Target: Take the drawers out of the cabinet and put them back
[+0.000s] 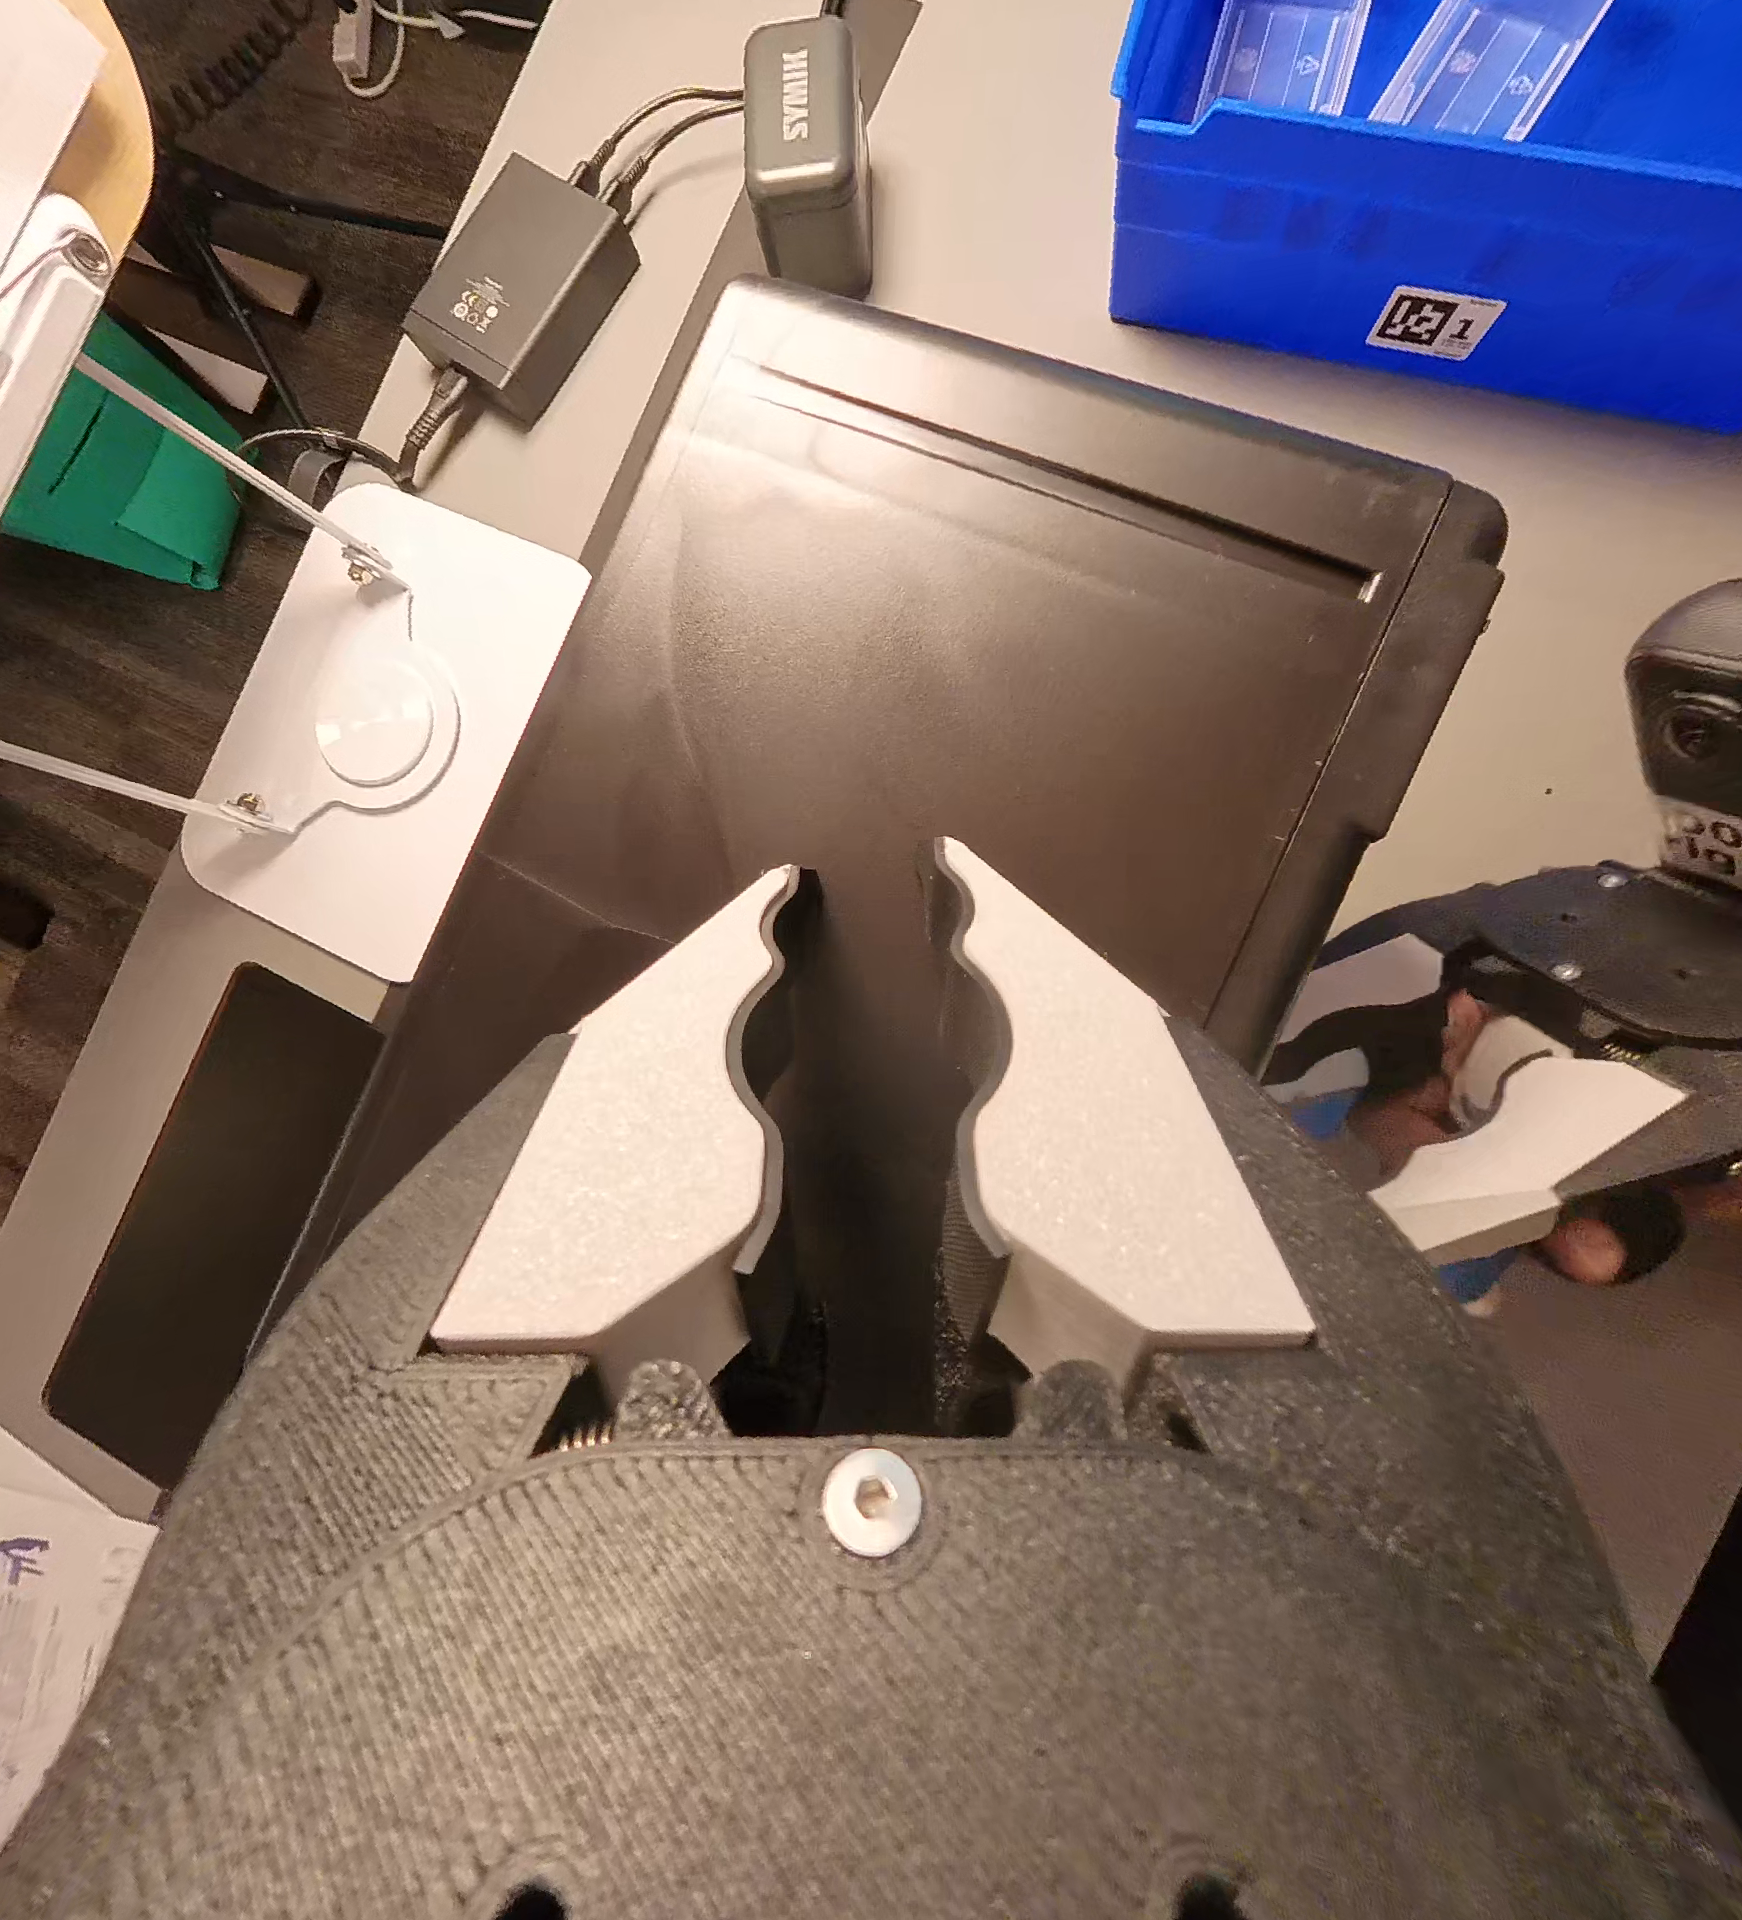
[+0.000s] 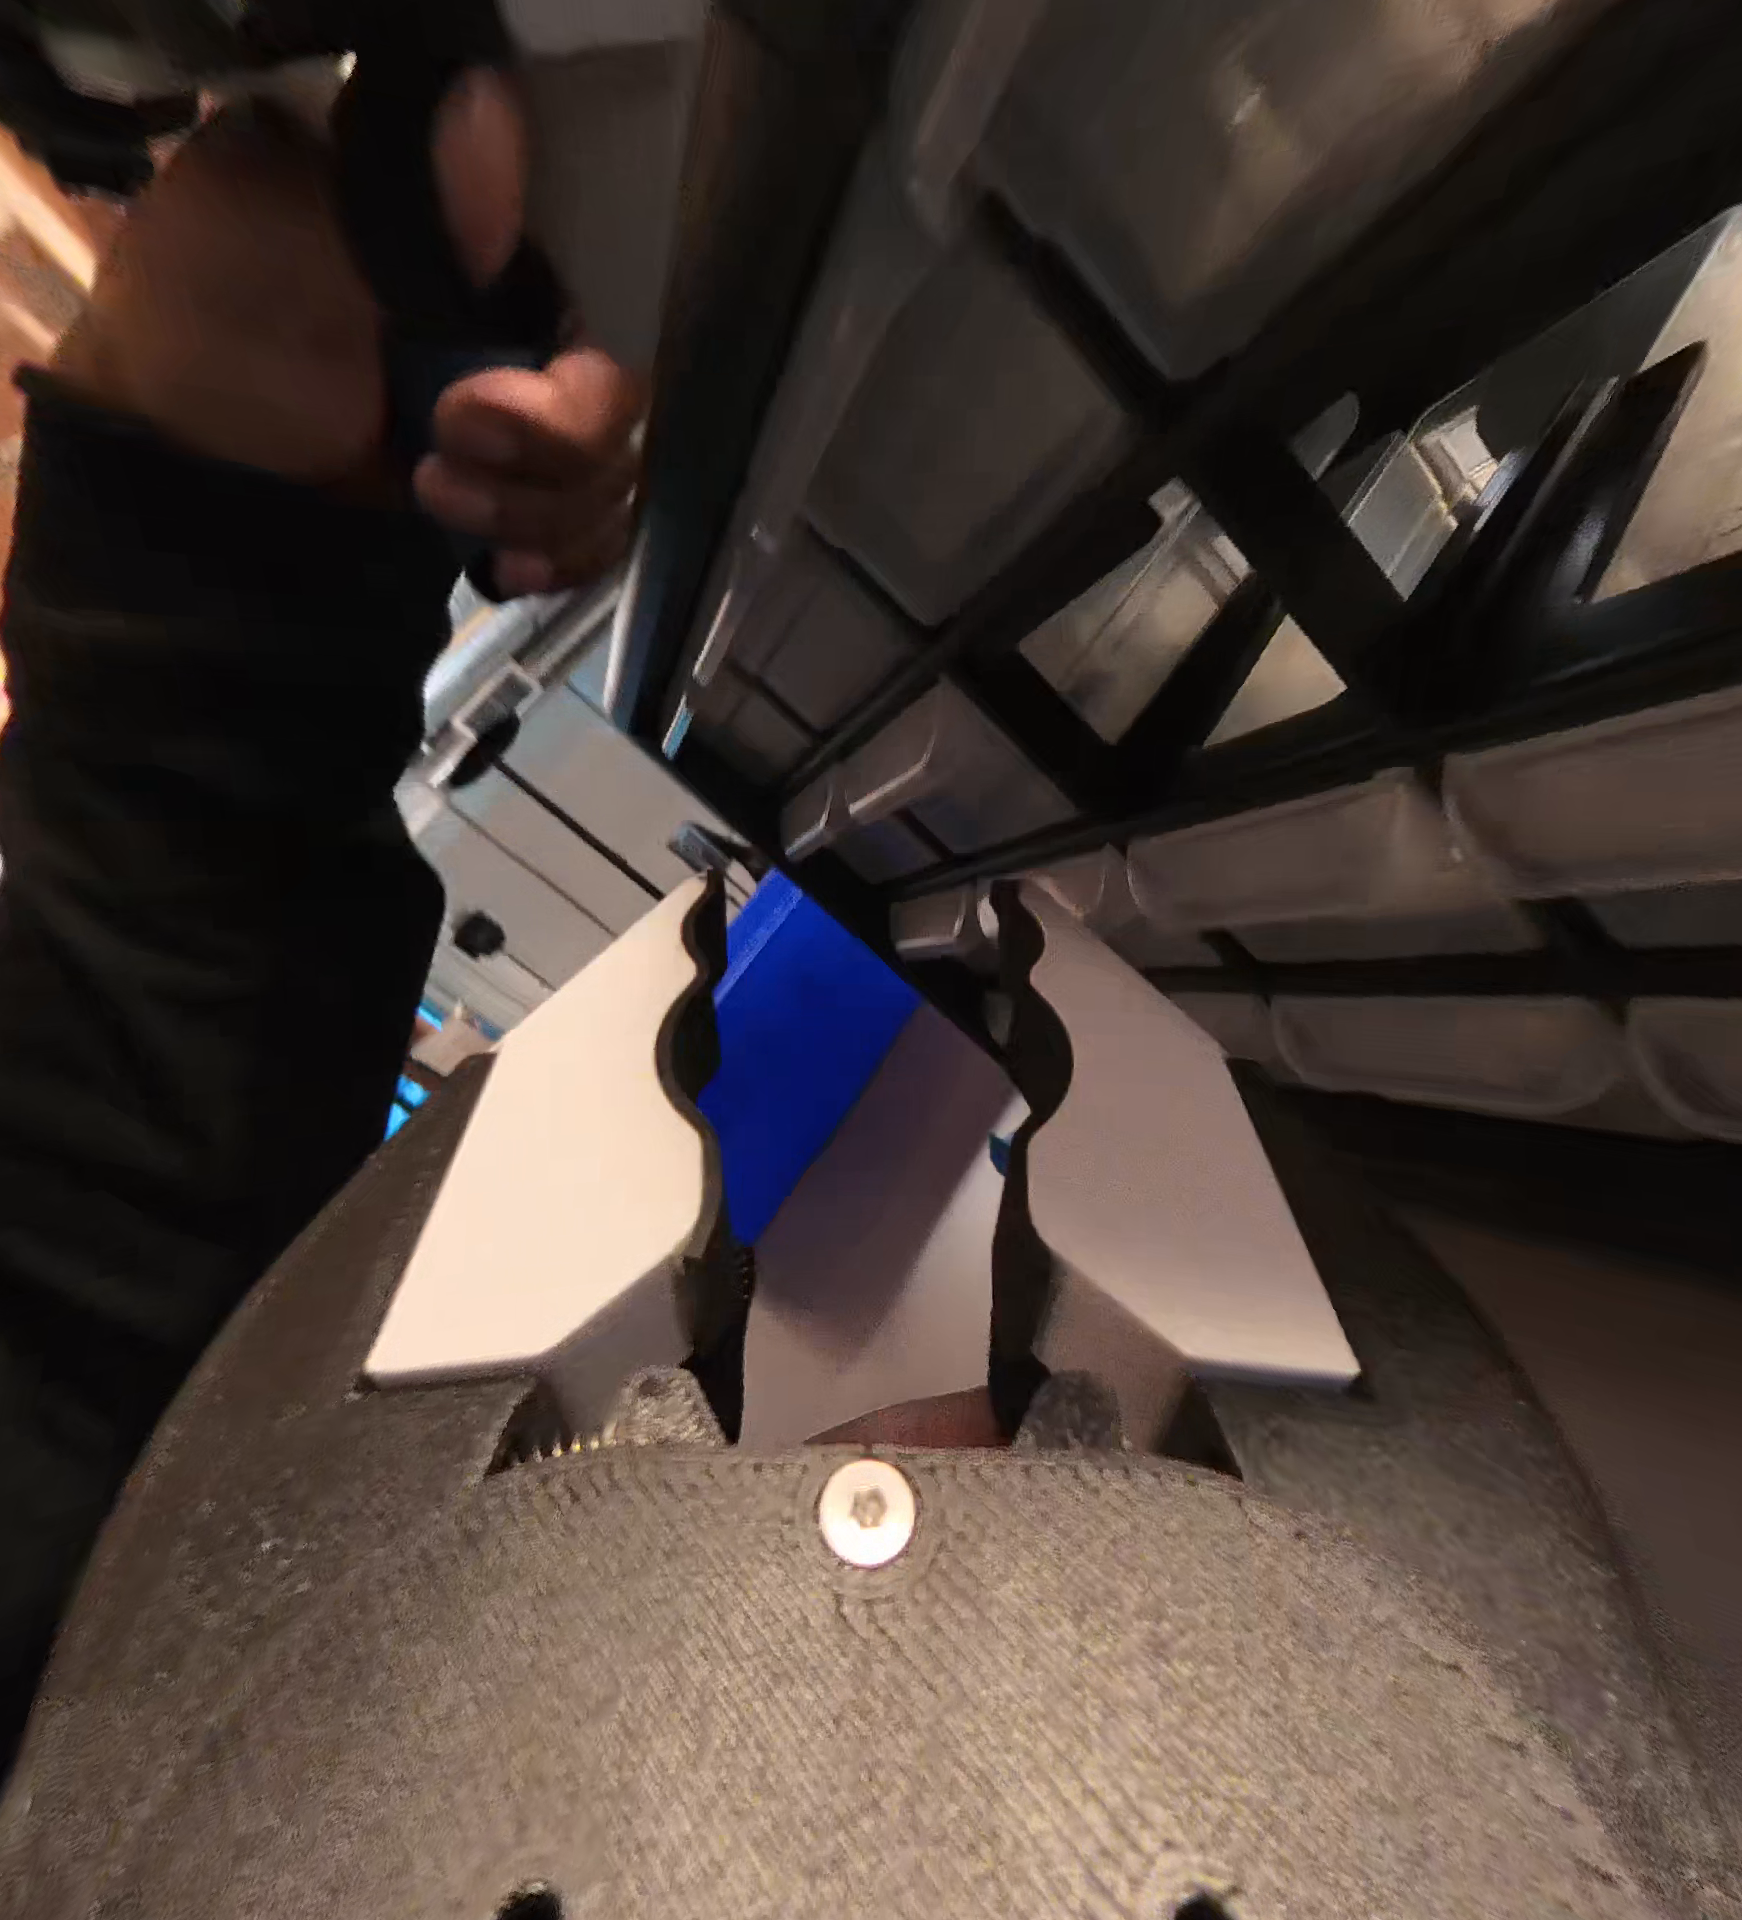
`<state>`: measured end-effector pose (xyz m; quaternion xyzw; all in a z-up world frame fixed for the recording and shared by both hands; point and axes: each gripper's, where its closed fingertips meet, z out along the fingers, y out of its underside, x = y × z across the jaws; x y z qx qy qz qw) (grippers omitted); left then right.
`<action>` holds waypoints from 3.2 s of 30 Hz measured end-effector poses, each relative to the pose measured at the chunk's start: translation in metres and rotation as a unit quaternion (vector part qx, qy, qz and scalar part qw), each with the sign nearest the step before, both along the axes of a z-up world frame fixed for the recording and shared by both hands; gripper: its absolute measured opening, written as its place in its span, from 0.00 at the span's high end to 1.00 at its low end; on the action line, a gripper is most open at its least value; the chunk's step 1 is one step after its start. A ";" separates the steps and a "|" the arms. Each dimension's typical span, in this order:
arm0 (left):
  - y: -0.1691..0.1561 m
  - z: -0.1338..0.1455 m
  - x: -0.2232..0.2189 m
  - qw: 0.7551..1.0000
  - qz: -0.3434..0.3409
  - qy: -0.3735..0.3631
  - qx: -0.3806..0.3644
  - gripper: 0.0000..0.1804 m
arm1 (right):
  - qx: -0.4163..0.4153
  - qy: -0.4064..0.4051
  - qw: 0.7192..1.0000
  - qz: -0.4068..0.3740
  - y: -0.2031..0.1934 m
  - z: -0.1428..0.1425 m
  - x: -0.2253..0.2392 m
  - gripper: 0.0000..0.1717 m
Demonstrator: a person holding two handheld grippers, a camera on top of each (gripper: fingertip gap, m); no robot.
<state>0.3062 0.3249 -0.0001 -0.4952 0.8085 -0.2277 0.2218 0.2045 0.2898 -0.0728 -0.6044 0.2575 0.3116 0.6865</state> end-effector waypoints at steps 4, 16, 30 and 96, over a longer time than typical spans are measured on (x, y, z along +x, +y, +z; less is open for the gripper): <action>-0.001 0.000 0.000 1.000 -0.003 -0.010 0.011 0.88 | 0.003 0.008 0.999 -0.044 0.017 0.004 0.011 0.69; -0.002 0.000 0.000 0.999 -0.006 -0.030 -0.014 0.88 | 0.036 0.039 0.995 -0.088 0.029 0.001 0.014 0.93; -0.004 0.000 0.000 0.999 -0.002 -0.033 0.003 0.90 | 0.081 0.135 0.985 0.075 -0.087 -0.005 -0.069 0.99; -0.011 0.000 0.001 0.999 -0.029 -0.040 -0.007 0.90 | -0.108 0.212 0.968 0.076 -0.061 -0.018 -0.049 0.76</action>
